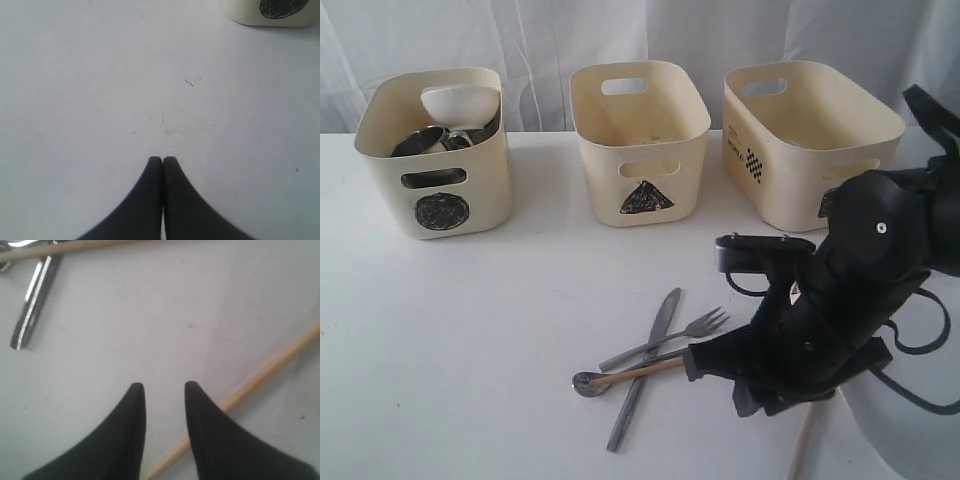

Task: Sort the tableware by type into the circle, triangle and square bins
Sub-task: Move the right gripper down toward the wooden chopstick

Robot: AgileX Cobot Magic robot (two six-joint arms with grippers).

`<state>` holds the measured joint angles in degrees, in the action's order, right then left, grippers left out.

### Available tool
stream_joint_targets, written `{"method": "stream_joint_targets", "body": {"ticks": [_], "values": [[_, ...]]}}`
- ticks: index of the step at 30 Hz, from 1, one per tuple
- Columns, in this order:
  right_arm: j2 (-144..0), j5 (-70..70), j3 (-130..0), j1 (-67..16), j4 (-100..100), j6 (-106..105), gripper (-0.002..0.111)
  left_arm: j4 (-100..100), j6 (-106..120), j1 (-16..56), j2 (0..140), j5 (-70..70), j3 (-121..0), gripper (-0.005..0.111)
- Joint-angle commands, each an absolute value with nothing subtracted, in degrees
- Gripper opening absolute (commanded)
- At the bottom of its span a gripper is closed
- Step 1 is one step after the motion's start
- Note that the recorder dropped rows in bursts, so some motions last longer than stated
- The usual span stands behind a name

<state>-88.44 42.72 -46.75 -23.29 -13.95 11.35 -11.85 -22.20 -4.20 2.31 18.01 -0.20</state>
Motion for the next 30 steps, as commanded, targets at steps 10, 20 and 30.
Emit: {"method": "stream_joint_targets", "body": {"ticks": [10, 20, 30], "values": [[-88.75, 45.02, -39.93, -23.5, -13.25, 23.41, 0.043, -11.58, -22.47, -4.48, 2.0, 19.24, 0.0, 0.0], [-89.22, 36.65, -39.29, -23.5, -12.38, 24.83, 0.043, -11.58, -22.47, -4.48, 2.0, 19.24, 0.0, 0.0], [-90.05, 40.58, -39.29, -23.5, -9.72, 25.86, 0.043, -11.58, -22.47, -4.48, 2.0, 19.24, 0.0, 0.0]]}}
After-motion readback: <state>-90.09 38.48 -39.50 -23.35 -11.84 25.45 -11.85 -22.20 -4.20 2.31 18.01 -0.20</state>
